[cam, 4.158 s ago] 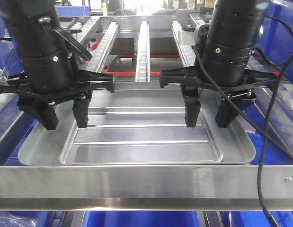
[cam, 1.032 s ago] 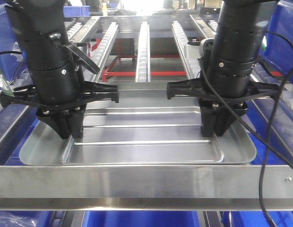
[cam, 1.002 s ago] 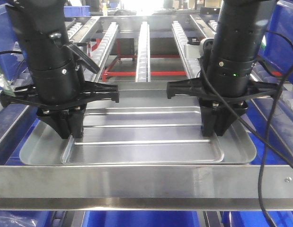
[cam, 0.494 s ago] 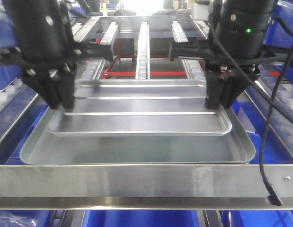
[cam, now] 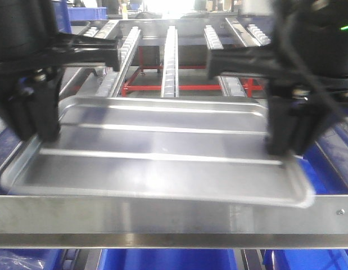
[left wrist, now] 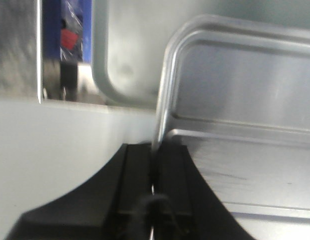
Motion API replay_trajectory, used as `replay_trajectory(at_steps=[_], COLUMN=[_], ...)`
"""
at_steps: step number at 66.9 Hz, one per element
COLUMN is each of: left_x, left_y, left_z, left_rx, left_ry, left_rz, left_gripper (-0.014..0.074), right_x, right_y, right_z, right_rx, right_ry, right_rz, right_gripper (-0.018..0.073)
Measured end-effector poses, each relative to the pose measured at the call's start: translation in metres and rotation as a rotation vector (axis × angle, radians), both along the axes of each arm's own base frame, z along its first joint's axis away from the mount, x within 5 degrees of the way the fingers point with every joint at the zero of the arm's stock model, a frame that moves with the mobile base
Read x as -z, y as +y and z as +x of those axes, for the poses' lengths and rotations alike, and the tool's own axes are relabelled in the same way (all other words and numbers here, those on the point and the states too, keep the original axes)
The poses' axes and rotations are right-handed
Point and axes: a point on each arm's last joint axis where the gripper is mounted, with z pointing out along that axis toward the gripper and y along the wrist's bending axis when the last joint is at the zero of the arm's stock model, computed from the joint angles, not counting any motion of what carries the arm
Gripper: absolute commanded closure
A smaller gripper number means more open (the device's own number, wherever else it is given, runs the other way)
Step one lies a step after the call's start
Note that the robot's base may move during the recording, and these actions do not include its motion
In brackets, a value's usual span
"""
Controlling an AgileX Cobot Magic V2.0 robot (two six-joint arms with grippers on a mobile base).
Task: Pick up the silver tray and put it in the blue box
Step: 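Lift the tray with both grippers and pull it toward the robot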
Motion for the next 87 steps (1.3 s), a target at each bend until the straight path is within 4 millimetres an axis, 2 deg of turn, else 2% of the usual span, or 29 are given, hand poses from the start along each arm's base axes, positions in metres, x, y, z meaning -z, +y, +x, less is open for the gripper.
replay_trajectory(at_steps=[16,29,46,87], left_x=[0.000,-0.001,0.000,-0.001], left_y=[0.002,0.007,0.004,0.004], left_z=[-0.047,-0.061,-0.067,-0.067], left_rx=[-0.012,-0.017,0.003,0.032], left_ry=[-0.008,-0.003,0.000,-0.007], left_rz=[-0.020,-0.030,-0.026,-0.017], left_gripper=[0.0696,0.0696,0.0696,0.0697], right_x=[-0.004,-0.010,-0.010,-0.010], right_y=[0.001,0.008,0.008,0.008], right_z=[-0.047,-0.068,-0.072,-0.072], right_rx=[0.015,-0.013,0.001,0.009], right_ry=[-0.018,-0.031,-0.026,-0.025], right_rz=[-0.009,-0.018,-0.035,-0.030], right_gripper=[0.0502,0.0502,0.0502,0.0502])
